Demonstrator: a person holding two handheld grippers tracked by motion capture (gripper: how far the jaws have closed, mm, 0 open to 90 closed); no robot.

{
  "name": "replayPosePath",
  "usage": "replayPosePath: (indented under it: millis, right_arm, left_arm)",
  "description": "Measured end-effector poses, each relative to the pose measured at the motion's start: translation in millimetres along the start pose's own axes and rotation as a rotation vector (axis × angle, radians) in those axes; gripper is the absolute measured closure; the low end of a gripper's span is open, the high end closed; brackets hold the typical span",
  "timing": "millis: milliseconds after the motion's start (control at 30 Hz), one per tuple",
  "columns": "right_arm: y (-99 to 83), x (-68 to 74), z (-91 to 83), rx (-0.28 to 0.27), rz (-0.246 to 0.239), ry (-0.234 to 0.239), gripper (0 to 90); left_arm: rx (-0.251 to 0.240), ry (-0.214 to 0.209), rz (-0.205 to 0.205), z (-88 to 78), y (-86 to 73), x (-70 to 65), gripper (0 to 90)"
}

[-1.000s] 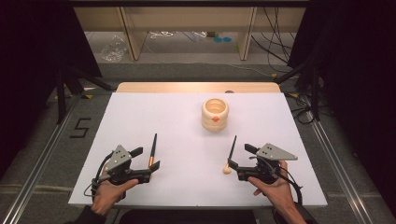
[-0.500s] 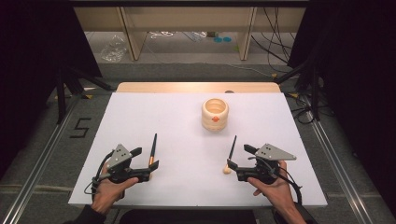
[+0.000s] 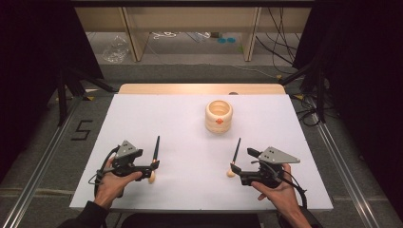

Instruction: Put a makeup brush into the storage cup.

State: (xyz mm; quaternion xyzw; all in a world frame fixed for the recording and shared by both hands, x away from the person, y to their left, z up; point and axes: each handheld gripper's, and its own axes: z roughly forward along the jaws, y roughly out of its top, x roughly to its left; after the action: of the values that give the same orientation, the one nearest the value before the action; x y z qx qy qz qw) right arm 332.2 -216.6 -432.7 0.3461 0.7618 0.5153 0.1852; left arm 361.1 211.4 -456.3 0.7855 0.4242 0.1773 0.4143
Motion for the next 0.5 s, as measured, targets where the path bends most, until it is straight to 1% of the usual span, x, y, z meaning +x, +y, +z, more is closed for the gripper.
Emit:
replayPosePath:
  millis: [33,67,100,167,200,233,267,300,333,433,467,500]
  right_arm:
    - [0.0,0.0,0.0,0.0,0.0,0.0,17.0]
    - [0.3,-0.2,-0.3,0.014,-0.004,-0.007,17.1]
    - [0.3,-0.2,-0.3,0.014,-0.004,-0.007,17.1]
    - [0.3,0.4,0.9,0.006,-0.006,0.002,17.1]
    - [0.5,0.8,1.6,0.006,-0.014,-0.003,17.3]
    - [0.5,0.8,1.6,0.006,-0.014,-0.003,17.3]
    - [0.3,0.9,1.9,0.019,-0.014,0.007,17.3]
    - [0.3,0.9,1.9,0.019,-0.014,0.007,17.3]
    - [0.4,0.9,1.1,0.012,-0.022,-0.003,17.4]
    - [0.3,0.9,1.4,0.009,-0.022,0.0,17.5]
    - [0.0,0.8,1.4,0.024,-0.023,-0.002,17.5]
    - [0.0,0.8,1.8,0.026,-0.025,0.001,17.5]
  left_arm:
    - [0.031,0.007,0.016,0.9,2.2,2.9,21.3]
    - [0.054,-0.004,0.013,5.9,4.9,7.1,23.7]
    - [0.054,-0.004,0.013,5.9,4.9,7.1,24.7]
    - [0.118,-0.005,0.044,9.0,7.5,12.9,26.2]
    - [0.137,-0.003,0.047,11.3,7.9,14.4,28.8]
    - [0.16,-0.009,0.054,13.3,8.6,16.7,28.8]
    - [0.176,-0.014,0.033,17.6,9.6,18.1,31.0]
    - [0.176,-0.014,0.033,17.6,9.6,18.1,32.2]
    - [0.192,-0.01,0.028,21.9,10.6,18.5,33.1]
    - [0.202,-0.005,0.022,26.8,11.2,17.5,34.8]
    - [0.203,-0.005,0.013,31.2,11.7,16.2,36.2]
    - [0.203,-0.005,0.013,31.2,11.7,16.2,37.2]
